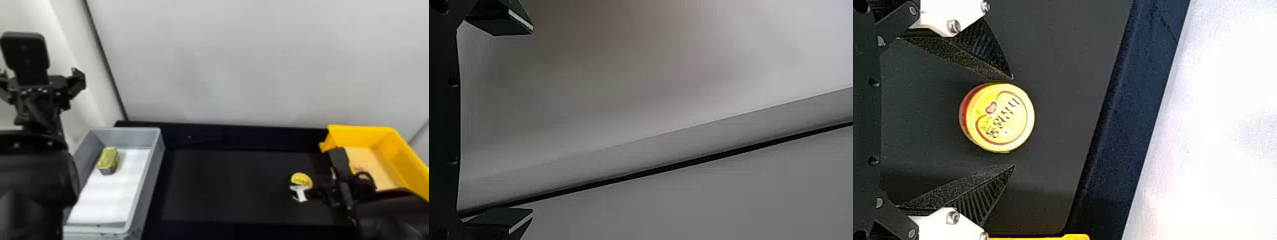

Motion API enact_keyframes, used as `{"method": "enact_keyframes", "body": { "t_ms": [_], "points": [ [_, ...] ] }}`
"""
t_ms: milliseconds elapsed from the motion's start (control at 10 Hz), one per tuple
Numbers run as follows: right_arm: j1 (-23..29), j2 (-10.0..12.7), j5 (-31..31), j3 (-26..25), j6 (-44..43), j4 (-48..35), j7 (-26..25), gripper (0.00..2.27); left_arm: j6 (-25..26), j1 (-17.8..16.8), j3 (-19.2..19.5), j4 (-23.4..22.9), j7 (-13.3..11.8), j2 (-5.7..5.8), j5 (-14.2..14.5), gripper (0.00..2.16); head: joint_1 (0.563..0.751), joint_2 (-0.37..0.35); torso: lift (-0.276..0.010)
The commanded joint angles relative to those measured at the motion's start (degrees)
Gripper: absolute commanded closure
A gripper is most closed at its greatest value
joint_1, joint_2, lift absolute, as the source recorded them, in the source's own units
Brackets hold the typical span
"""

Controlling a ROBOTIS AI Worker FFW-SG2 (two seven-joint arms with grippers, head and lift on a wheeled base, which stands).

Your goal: Pick up the round yellow can and place it in the yellow rectangular box

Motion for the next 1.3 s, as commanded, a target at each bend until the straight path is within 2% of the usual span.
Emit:
{"method": "enact_keyframes", "body": {
  "t_ms": [0,200,400,600,1200],
  "points": [
    [-2.7,0.0,-0.6,0.0,-2.5,4.7,0.0,0.2,0.0,-0.1,-0.1,0.0,0.1,-0.15,0.0,0.0,0.694,0.014,-0.061],
    [-3.3,0.0,-1.6,0.0,-3.0,5.6,-0.4,0.22,0.0,-0.1,-0.1,0.0,0.1,-0.15,0.0,0.0,0.694,0.014,-0.061],
    [-3.7,0.1,-3.0,0.4,-3.0,5.5,-1.4,0.48,-0.1,-0.1,0.0,0.0,0.1,-0.15,0.0,0.0,0.694,0.014,-0.061],
    [-3.7,0.2,-3.9,0.8,-3.1,4.9,-2.5,0.56,-0.1,-0.1,0.0,0.0,0.1,-0.15,0.0,0.0,0.694,0.014,-0.061],
    [-1.9,0.1,-4.2,0.0,-1.5,2.1,-3.2,0.25,-0.1,0.0,0.2,0.0,0.1,-0.15,0.0,0.0,0.694,0.014,-0.061]
  ]
}}
